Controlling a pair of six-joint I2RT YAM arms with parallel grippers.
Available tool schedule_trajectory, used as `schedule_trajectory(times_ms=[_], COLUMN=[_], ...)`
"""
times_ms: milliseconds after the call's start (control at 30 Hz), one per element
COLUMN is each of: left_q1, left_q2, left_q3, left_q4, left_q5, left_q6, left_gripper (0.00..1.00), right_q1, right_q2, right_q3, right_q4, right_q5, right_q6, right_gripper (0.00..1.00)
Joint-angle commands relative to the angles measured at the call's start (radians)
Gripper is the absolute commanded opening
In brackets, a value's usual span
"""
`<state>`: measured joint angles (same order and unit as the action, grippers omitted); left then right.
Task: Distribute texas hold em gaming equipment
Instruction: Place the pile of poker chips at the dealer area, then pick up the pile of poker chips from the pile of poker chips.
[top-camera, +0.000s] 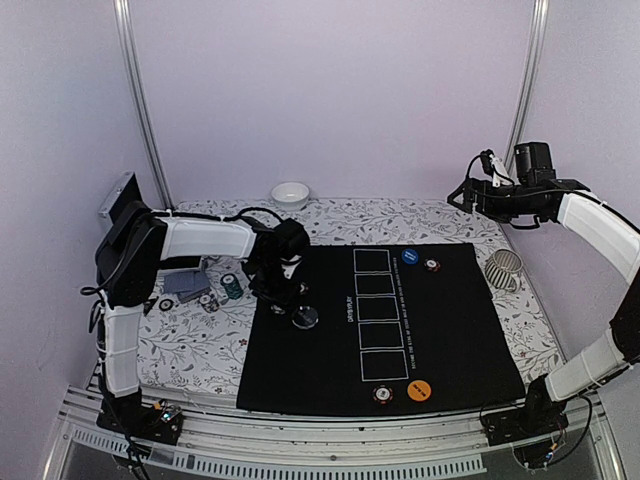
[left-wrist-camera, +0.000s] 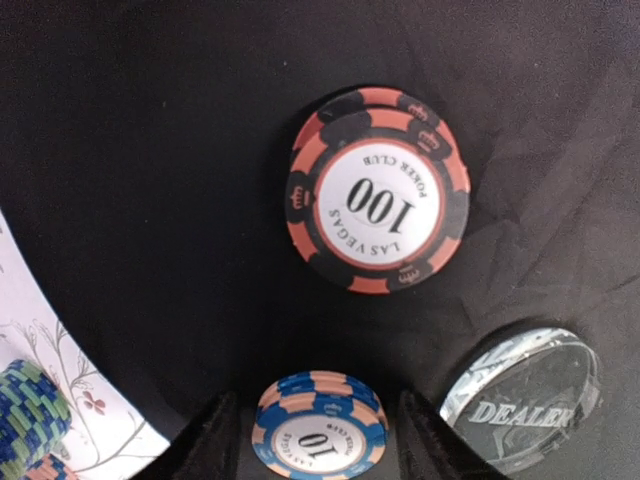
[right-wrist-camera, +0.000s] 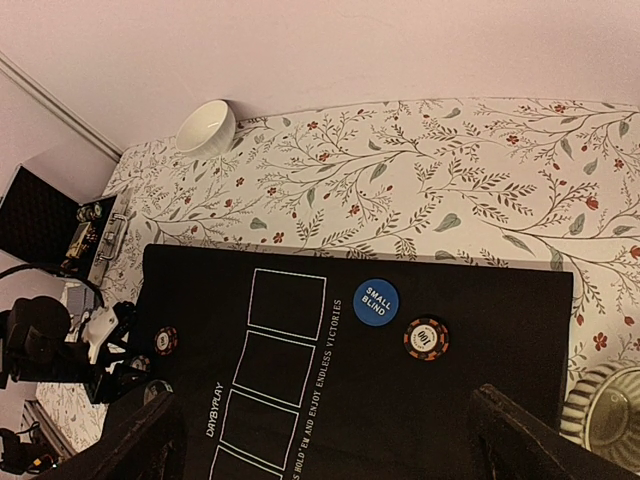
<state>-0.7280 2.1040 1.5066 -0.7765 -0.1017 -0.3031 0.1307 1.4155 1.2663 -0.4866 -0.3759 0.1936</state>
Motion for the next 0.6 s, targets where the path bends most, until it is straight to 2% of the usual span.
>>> schedule_trajectory(times_ms=[0,167,300,367,433,533,567], left_q1=[0.008,0.007,0.009,0.013,0.039,0.143,0.192], left_q2=[-0.022,-0.118,-0.268,-0.354,-0.439,-0.550,-0.581], left_q3=[0.045,0.086,0.081,0.043,-0.010,-0.113,-0.156], left_q4=[-0.030,-0.056,-0.067,-0.067,-0.074,-0.107,-0.118], left_q5=[-0.011,-0.031,-0.023,-0.035,-0.046,-0.052,-0.054], left_q6=[-0.005,-0.020,-0.030,-0.041,-0.060,-0.107,-0.120], left_gripper=[0.59,0.61,0.61,0.68,0.79,0.96,0.98], right_q1=[-0.002,-0.003,-0.002,-0.002,-0.002,-0.003,-0.003], right_q2=[-0.015,-0.018,-0.016,-0.015,-0.013,-0.007,-0.006], right_q3=[-0.003,-0.002,-0.002,-0.003,-0.004,-0.004,-0.004], right_q4=[0.014,0.014,0.014,0.014,0.015,0.016,0.017], right_q5=[-0.003,-0.005,-0.006,-0.005,-0.006,-0.011,-0.014], right_q6=[-0.009,-0.008,-0.006,-0.006,-0.009,-0.009,-0.009], right_gripper=[0.99,0.99,0.99,0.99,0.99,0.99,0.99])
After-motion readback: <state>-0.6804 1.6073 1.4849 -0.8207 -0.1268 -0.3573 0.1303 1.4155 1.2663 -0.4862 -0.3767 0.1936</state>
